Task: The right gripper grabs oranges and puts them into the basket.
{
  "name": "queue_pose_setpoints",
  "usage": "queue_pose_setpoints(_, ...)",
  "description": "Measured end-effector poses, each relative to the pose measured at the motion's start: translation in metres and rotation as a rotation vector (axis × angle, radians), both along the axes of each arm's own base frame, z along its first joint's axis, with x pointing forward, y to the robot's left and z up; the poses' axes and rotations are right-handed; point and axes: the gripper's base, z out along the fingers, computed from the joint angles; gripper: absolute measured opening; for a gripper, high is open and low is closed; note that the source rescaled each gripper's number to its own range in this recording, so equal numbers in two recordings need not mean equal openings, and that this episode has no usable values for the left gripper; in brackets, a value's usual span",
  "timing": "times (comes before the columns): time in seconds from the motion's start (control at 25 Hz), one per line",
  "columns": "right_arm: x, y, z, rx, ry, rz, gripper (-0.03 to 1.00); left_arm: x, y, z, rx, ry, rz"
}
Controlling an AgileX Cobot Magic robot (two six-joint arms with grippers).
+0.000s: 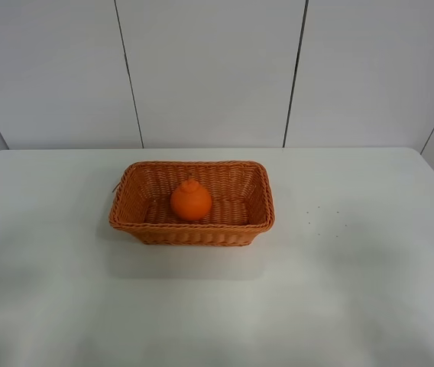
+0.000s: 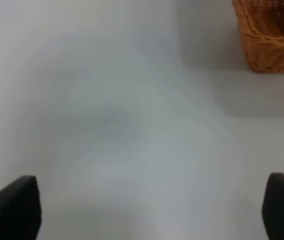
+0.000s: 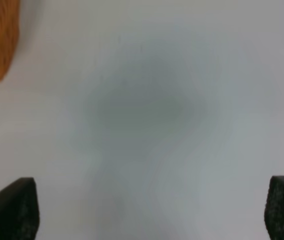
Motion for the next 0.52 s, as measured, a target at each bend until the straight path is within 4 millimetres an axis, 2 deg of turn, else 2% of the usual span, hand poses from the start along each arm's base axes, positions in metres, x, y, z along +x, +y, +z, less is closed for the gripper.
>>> queue_pose_setpoints(0.16, -0.017, 0.0, 0.001, -0.001, -0.111, 0.0, 1.0, 0.0, 0.0, 0.0, 0.0, 0.0, 0.0)
queue_pose_setpoints(0.52, -0.018, 0.0, 0.0, 0.001, -0.115, -0.001, 1.0, 0.0, 0.0, 0.0, 0.0, 0.0, 0.0)
